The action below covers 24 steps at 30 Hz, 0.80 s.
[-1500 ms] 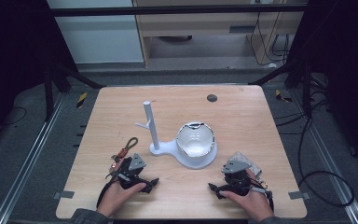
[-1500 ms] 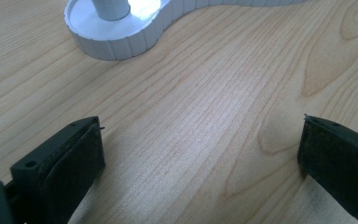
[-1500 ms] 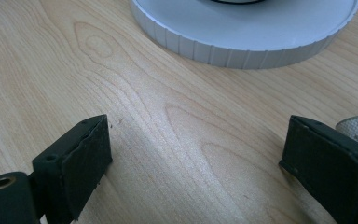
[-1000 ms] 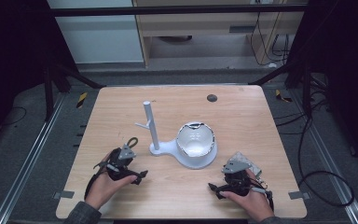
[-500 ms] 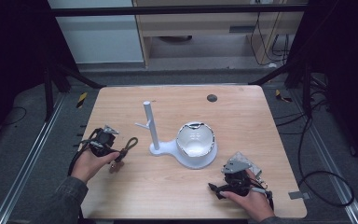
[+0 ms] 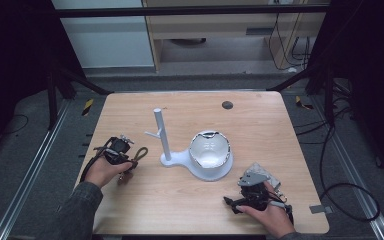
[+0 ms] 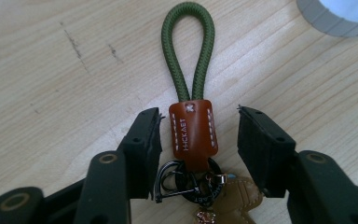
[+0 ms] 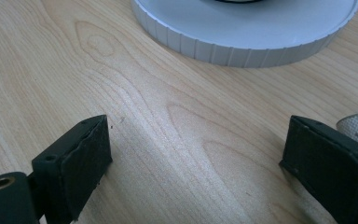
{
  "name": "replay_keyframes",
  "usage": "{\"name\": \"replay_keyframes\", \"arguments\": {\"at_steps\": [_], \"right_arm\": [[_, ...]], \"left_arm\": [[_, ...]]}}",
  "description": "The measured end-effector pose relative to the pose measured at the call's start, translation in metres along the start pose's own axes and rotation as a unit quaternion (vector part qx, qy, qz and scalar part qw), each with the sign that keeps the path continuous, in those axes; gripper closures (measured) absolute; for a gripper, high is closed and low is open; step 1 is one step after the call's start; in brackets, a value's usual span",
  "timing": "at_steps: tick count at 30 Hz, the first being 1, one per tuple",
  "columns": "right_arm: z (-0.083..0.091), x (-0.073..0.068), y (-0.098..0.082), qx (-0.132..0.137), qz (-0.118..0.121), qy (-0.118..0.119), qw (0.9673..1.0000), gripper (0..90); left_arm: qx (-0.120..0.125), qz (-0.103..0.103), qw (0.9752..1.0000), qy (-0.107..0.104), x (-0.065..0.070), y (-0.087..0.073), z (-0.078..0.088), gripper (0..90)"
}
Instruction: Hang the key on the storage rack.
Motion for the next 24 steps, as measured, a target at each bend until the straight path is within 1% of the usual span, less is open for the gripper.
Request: {"name": "replay_keyframes", "arguments": {"at_steps": [1,3,6,14,15,16,17,20,21,23,24], "right_arm": [[0.0,0.0,0.0,0.0,0.0,0.0,1.0,7.7],[0.0,0.0,-0.0001,0.0,0.0,0.0,1.0,7.7],[0.0001,-0.0003,-0.0002,0.0,0.0,0.0,1.0,7.7],[0.0003,-0.0007,-0.0005,0.001,0.001,0.0,1.0,7.6],[0.0003,-0.0007,-0.0005,0.001,0.001,0.0,1.0,7.6],[0.0002,-0.0008,-0.0004,0.002,0.001,0.0,1.0,7.6],[0.0002,-0.0008,-0.0004,0.002,0.001,0.0,1.0,7.6],[0.0003,-0.001,-0.0005,0.002,0.001,0.001,1.0,7.6],[0.0004,-0.0011,-0.0007,0.001,0.001,0.001,1.0,7.6],[0.0006,-0.0011,-0.001,0.0,0.002,0.0,1.0,7.5],[0.0006,-0.0011,-0.001,0.0,0.002,0.0,1.0,7.5]], "left_arm": [[0.0,0.006,1.0,-0.003,-0.0004,-0.0001,-0.0014,50.7],[-0.005,0.008,0.9999,-0.004,-0.0023,-0.0011,-0.0034,52.9],[-0.004,0.013,0.9999,-0.008,-0.0031,-0.0013,-0.005,56.7],[-0.012,0.009,0.9999,-0.008,-0.0031,-0.0019,-0.0091,58.2],[-0.01,0.01,0.9999,-0.007,-0.0024,-0.0016,-0.0099,58.9],[-0.013,0.005,0.9999,0.0,-0.003,-0.0018,-0.0106,60.9],[-0.013,0.005,0.9999,0.0,-0.003,-0.0018,-0.0106,62.2],[-0.01,0.006,0.9999,-0.003,-0.0021,-0.0012,-0.0107,64.4],[-0.007,0.001,1.0,0.0,-0.0021,-0.0015,-0.0094,65.4],[-0.003,0.003,1.0,0.0,-0.0007,-0.0019,-0.0084,65.5],[0.0,-0.001,1.0,0.003,-0.0005,-0.003,-0.0062,65.5]]}}
Point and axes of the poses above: each handheld gripper's, and its own axes: z roughly backward along the jaws, y roughly out of its top, x roughly to its right, the point moved 7 cm from there along -z, roughly forward along the jaws, and after that the axes turned 8 degrees about -x, right-handed, at the moved point
